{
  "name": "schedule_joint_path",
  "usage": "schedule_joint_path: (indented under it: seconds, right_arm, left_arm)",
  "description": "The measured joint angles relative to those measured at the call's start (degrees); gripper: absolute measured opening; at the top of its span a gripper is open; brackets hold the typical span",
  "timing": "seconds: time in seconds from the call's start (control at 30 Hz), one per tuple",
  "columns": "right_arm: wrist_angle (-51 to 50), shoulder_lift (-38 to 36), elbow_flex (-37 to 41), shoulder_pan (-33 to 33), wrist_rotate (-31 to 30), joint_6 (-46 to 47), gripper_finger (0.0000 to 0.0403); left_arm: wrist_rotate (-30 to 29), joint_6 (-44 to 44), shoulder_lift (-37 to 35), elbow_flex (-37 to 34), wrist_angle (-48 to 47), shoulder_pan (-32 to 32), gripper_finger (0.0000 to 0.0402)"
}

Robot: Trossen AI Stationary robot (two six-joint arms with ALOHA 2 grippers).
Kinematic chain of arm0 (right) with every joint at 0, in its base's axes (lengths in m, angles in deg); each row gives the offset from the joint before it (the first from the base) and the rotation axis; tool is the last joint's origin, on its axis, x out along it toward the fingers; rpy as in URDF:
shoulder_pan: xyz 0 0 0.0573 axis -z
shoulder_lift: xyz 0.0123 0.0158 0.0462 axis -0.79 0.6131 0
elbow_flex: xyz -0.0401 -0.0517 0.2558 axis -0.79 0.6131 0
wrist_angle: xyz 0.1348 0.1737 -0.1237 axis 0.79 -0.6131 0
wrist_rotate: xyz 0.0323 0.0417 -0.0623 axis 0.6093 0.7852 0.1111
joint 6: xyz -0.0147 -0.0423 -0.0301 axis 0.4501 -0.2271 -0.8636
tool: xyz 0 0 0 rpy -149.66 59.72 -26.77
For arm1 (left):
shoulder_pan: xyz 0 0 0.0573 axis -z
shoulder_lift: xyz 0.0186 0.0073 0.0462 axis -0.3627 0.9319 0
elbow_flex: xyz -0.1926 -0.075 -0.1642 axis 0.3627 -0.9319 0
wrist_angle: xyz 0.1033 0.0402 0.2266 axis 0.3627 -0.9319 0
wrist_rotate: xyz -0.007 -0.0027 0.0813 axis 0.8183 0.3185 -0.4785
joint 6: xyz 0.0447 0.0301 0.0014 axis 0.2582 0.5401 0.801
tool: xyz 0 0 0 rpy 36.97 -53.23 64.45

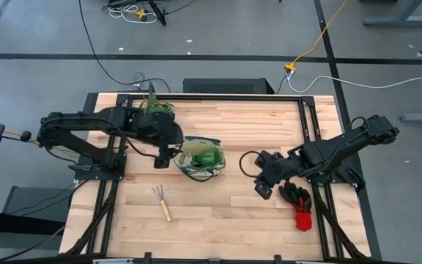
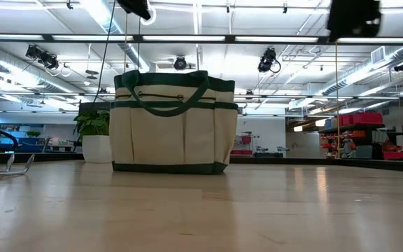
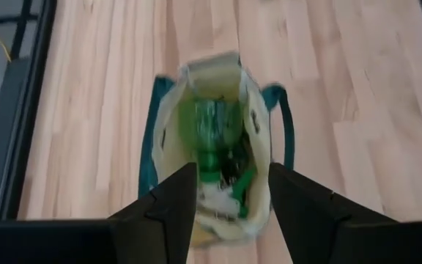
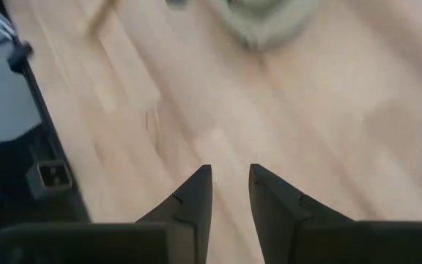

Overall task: Pick & Place Garden tools in Gardening bag
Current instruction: Put the red gloves into the white gardening bag

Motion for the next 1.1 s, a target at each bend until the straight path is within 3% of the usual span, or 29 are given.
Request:
schedule_joint_path:
  seconds: [0.37,1.1]
  right_arm:
    - [-9.6,7.6,0.0,-5.6,11.6,16.9,0.0094]
    - [-21.2,19.6,0.0,-16.3,19.3,35.0,0.0094]
  left_arm:
    - [-0.1,-1.4,-0.8,0.0,-4.6,0.0,0.0177]
    - [-0.2,-0.9,-0.8,0.0,-5.0,0.0,0.0177]
